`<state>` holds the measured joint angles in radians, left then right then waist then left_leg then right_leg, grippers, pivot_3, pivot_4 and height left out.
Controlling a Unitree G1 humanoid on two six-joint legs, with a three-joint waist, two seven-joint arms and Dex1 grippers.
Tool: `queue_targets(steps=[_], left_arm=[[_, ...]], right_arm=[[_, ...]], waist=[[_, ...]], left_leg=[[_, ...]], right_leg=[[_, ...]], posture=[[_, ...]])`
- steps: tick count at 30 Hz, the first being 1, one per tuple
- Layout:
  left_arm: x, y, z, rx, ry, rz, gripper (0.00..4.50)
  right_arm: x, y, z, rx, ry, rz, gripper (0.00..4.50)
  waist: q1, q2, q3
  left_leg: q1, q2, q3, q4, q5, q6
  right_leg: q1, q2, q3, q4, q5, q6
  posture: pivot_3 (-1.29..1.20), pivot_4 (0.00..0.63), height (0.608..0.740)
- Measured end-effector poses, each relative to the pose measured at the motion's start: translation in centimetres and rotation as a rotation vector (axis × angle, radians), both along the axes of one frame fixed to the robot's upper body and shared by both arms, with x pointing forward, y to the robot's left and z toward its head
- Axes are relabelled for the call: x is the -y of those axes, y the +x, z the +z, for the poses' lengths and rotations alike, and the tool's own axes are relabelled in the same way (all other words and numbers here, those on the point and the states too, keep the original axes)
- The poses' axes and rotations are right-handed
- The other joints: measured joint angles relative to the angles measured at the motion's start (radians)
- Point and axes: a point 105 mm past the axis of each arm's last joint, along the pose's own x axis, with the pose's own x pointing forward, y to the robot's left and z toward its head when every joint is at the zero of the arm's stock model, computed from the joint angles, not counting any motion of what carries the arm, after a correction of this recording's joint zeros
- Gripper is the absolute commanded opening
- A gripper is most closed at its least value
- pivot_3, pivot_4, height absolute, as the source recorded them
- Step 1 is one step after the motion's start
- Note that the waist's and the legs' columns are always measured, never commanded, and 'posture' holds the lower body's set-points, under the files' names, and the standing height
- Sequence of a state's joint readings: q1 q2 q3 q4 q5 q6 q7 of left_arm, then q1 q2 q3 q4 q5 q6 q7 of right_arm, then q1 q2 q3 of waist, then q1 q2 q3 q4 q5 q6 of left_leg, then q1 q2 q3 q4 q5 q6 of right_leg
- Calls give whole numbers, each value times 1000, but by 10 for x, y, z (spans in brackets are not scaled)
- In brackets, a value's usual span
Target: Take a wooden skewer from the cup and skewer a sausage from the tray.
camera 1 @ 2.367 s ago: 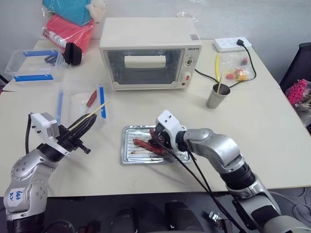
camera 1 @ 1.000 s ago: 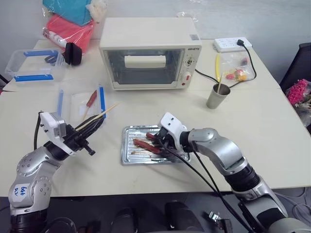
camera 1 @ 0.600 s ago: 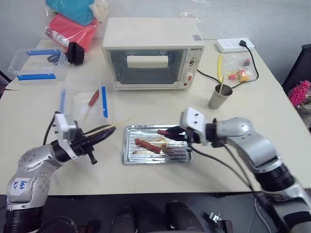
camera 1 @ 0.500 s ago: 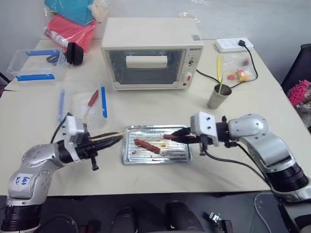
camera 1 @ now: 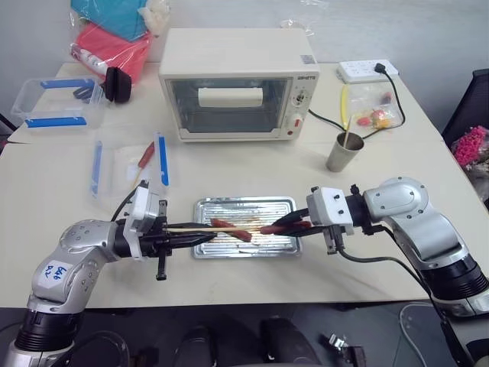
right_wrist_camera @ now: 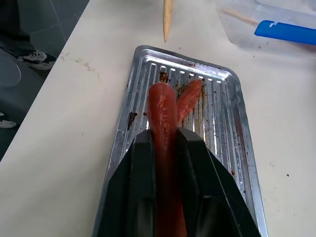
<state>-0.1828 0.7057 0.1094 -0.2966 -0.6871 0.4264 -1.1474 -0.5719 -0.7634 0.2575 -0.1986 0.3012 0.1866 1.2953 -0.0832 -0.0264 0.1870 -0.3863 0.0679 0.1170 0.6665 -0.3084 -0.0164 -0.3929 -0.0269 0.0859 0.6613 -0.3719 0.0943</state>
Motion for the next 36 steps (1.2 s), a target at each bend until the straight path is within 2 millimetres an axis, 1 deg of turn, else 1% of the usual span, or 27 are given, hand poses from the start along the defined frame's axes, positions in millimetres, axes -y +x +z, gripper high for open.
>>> queue_targets(steps=[6, 10, 22, 27, 36], left_arm=[[0, 1, -3, -10, -3, 1, 0], [0, 4, -8, -33, -11, 13, 0], [4, 5, -11, -21, -18, 9, 0], [1, 8, -15, -33, -13, 27, 0], [7, 10, -16, -29, -30, 27, 0]], right_arm=[[0, 1, 0, -4, 1, -8, 402], [3, 2, 4, 8, 10, -20, 402], [2, 1, 7, 14, 11, -14, 402], [1, -1, 7, 12, 11, -10, 402], [0, -2, 8, 9, 14, -7, 402]], waist=[[0, 0, 0], [0, 0, 0], [0, 0, 0], [0, 0, 0], [0, 0, 0]], left_leg=[[0, 0, 0, 0, 0, 0], [0, 0, 0, 1, 0, 0], [0, 0, 0, 1, 0, 0], [0, 0, 0, 1, 0, 0], [0, 0, 0, 2, 0, 0]], right_leg=[[0, 0, 0, 0, 0, 0], [0, 0, 0, 0, 0, 0], [0, 0, 0, 1, 0, 0], [0, 0, 0, 1, 0, 0], [0, 0, 0, 2, 0, 0]], posture=[[0, 150, 740], [0, 150, 740], [0, 150, 740], [0, 150, 740], [0, 150, 740]])
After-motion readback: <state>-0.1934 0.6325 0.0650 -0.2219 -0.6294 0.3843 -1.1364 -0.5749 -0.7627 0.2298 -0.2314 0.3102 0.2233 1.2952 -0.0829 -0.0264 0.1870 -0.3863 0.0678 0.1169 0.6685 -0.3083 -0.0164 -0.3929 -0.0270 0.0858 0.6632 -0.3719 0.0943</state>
